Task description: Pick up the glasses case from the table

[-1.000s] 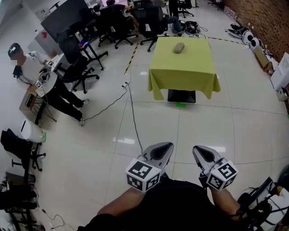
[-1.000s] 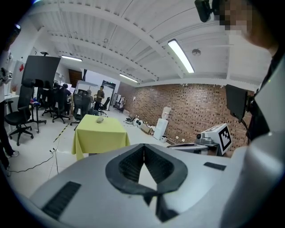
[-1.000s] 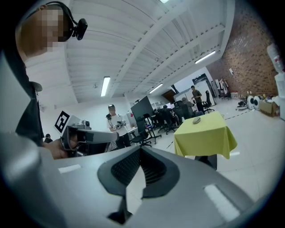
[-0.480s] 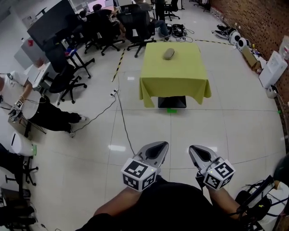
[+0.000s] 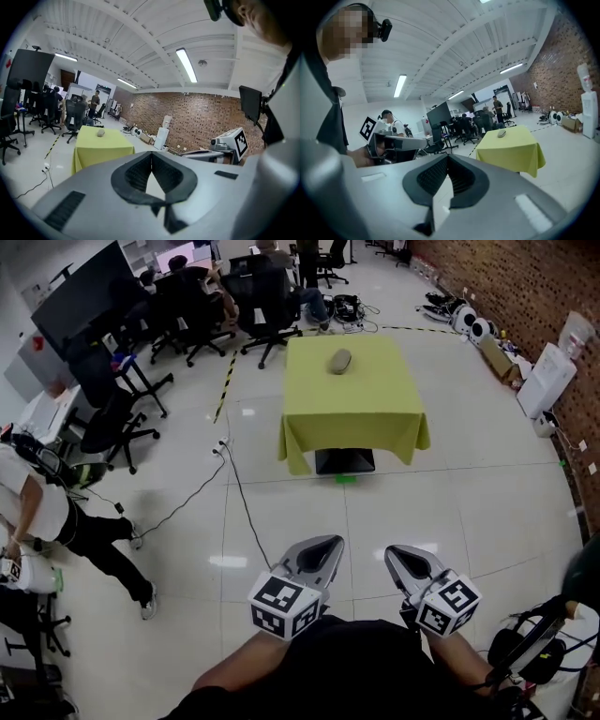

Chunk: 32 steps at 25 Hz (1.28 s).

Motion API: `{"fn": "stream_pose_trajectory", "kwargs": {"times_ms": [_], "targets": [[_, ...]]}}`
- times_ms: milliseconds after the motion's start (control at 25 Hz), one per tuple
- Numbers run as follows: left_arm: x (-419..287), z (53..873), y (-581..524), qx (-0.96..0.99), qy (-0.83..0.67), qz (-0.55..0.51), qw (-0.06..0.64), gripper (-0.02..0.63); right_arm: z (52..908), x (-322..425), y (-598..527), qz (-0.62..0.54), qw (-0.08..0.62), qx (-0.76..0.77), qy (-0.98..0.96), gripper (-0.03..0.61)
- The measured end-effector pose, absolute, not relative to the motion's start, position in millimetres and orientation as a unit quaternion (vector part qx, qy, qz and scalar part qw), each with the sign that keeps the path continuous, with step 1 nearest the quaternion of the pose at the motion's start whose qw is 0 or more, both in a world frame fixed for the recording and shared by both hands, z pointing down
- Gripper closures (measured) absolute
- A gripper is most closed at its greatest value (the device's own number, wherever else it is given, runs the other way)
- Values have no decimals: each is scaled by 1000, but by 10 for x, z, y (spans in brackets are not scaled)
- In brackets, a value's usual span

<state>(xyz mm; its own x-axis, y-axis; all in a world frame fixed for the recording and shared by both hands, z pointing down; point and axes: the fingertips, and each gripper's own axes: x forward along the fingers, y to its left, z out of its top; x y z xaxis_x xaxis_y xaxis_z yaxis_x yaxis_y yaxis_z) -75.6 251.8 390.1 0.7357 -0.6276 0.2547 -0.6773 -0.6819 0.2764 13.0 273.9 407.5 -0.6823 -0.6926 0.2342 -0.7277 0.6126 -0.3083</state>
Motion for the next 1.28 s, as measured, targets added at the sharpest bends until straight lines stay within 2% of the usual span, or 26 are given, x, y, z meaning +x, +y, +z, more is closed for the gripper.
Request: {"fn": "stream_pose_trajectory", "kwargs": {"times_ms": [320,600,1000,1280], "targets": [[-1086,4016,2318,918,-346,71,180,606,4154,-158,2626,194,60,415,-887,577],[-1021,4085,2163,919,-340,67,188,606,4191,-120,2487,194,69,416,-886,577],[-647,4093,1795,907,-370,67,193,606,4167,229,1961,183,56,378,-906,577],[-152,4087,1333,895,-380,57,228,606,4158,721,1431,187,45,356,-914,577]]}}
